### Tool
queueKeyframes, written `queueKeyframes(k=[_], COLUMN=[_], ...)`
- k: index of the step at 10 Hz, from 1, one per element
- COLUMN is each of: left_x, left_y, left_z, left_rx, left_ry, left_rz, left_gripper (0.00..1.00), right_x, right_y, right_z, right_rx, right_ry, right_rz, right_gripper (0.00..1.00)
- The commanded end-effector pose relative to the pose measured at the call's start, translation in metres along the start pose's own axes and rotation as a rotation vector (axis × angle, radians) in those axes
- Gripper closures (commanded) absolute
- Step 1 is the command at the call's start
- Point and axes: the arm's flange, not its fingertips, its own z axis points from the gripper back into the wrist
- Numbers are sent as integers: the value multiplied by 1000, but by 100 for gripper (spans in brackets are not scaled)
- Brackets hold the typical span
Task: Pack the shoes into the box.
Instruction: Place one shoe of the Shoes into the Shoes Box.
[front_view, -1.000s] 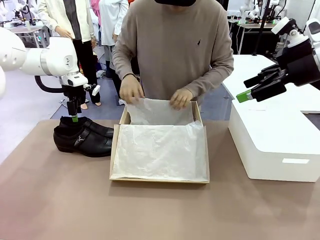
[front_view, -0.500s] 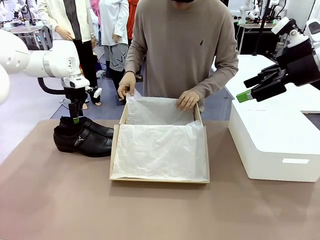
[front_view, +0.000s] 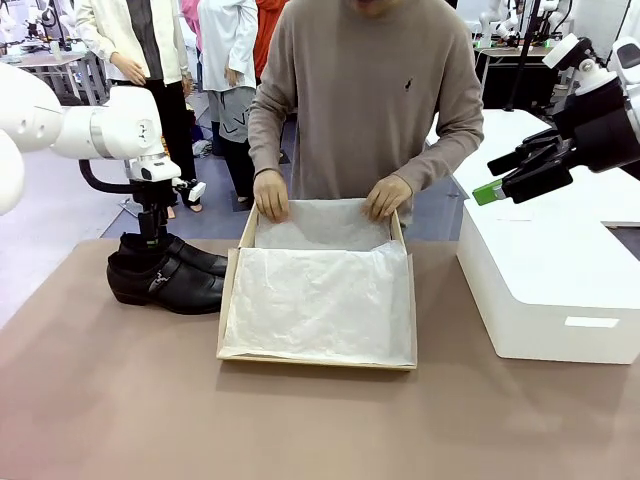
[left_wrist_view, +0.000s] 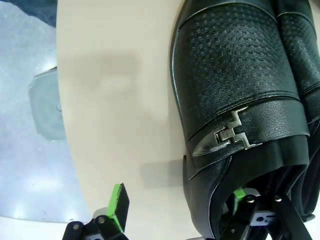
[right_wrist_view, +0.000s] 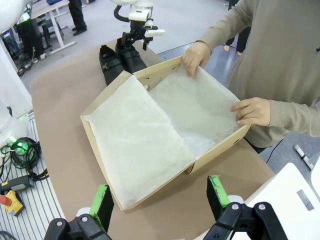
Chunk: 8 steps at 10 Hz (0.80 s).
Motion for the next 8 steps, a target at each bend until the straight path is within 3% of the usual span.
queueKeyframes(k=[1, 4, 5, 8], left_x=[-3, -3, -3, -2], left_y=[5, 3, 3, 2], left_z=[5, 5, 5, 5], left_rx=[-16, -23, -23, -24], left_ry=[-5, -1, 1, 14], left_rz=[-25, -25, -27, -29], left_gripper=[31, 89, 100, 100], right_x=[0, 0, 0, 0], right_y=[-2, -2, -2, -2], right_z=[-1, -1, -1, -1], right_rx=[10, 10, 10, 10], right_ry=[-14, -14, -14, -14], right_rz=[10, 10, 10, 10], right_gripper=[0, 0, 0, 0])
